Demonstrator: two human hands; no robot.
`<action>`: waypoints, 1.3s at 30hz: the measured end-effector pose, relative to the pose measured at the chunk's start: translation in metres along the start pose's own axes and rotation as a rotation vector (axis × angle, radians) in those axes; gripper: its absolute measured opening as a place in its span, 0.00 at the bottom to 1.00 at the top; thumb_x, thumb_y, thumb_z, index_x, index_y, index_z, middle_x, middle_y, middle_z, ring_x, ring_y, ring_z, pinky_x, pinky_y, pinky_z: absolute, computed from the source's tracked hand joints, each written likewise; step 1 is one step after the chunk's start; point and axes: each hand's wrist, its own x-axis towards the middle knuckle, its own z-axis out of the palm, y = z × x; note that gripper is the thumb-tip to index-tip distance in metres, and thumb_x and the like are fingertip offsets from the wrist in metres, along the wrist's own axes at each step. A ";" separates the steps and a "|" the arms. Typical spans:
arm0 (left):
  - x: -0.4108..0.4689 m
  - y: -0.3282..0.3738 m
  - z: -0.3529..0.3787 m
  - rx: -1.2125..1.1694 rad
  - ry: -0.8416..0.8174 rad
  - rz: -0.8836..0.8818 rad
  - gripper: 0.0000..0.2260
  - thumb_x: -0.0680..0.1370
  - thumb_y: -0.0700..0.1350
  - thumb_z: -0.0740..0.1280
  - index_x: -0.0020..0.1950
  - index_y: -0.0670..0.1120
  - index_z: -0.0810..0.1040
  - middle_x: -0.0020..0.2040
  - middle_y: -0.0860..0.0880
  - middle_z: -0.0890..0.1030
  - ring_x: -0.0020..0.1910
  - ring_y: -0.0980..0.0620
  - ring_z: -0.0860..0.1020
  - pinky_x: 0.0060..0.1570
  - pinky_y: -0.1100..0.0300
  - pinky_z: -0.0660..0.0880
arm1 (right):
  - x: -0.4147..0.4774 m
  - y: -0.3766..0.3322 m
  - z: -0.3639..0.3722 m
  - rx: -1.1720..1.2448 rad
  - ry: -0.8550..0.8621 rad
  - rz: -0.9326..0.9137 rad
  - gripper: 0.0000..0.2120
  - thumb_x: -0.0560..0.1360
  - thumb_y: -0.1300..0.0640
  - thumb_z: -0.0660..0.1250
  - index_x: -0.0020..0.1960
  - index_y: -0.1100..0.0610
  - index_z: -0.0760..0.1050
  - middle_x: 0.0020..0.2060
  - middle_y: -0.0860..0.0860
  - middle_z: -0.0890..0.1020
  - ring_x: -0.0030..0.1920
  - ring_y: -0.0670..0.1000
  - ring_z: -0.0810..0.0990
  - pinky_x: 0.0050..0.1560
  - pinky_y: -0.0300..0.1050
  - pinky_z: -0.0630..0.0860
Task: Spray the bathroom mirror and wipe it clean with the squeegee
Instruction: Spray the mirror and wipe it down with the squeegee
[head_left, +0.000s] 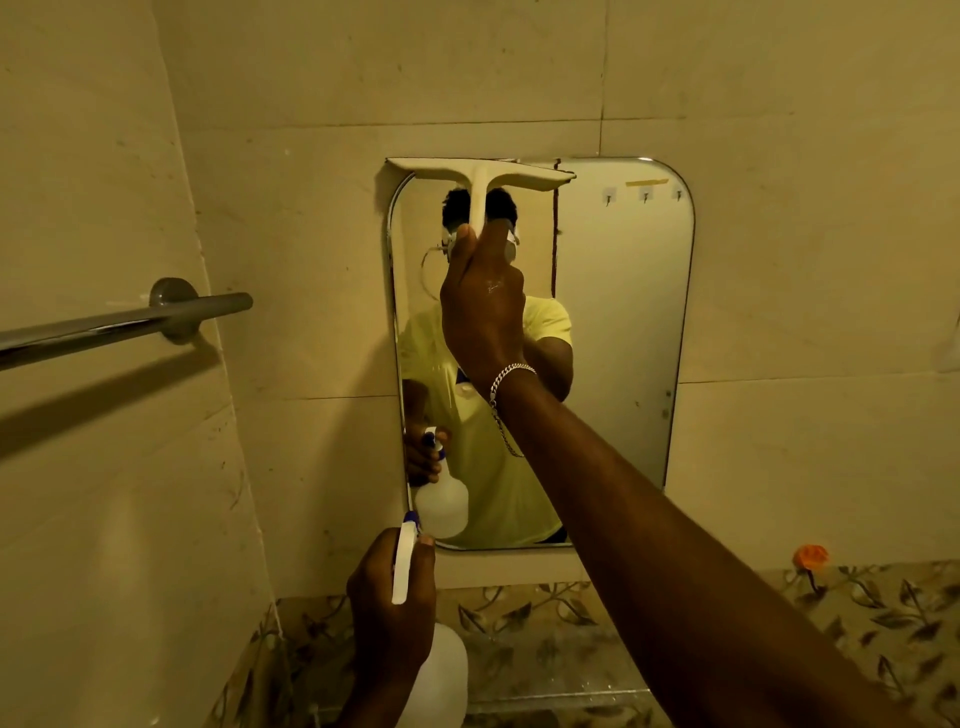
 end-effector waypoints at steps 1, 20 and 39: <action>0.000 -0.001 0.001 0.006 -0.001 0.007 0.03 0.77 0.44 0.70 0.43 0.47 0.80 0.34 0.52 0.81 0.32 0.56 0.81 0.30 0.58 0.81 | -0.001 0.002 0.002 -0.004 -0.002 -0.006 0.17 0.86 0.53 0.54 0.68 0.64 0.66 0.43 0.61 0.84 0.39 0.57 0.84 0.38 0.53 0.83; -0.010 -0.015 -0.025 0.026 -0.012 0.042 0.16 0.79 0.53 0.62 0.42 0.43 0.80 0.34 0.57 0.78 0.39 0.57 0.80 0.31 0.66 0.76 | -0.161 0.075 0.013 0.002 -0.170 0.083 0.12 0.86 0.49 0.53 0.67 0.52 0.64 0.33 0.45 0.75 0.29 0.46 0.77 0.24 0.43 0.73; -0.020 -0.019 -0.043 0.124 -0.007 -0.080 0.14 0.77 0.48 0.67 0.50 0.37 0.83 0.39 0.45 0.83 0.36 0.52 0.82 0.37 0.53 0.82 | -0.339 0.162 -0.021 -0.228 -0.410 0.526 0.11 0.85 0.49 0.55 0.61 0.53 0.71 0.35 0.49 0.80 0.31 0.47 0.80 0.28 0.37 0.75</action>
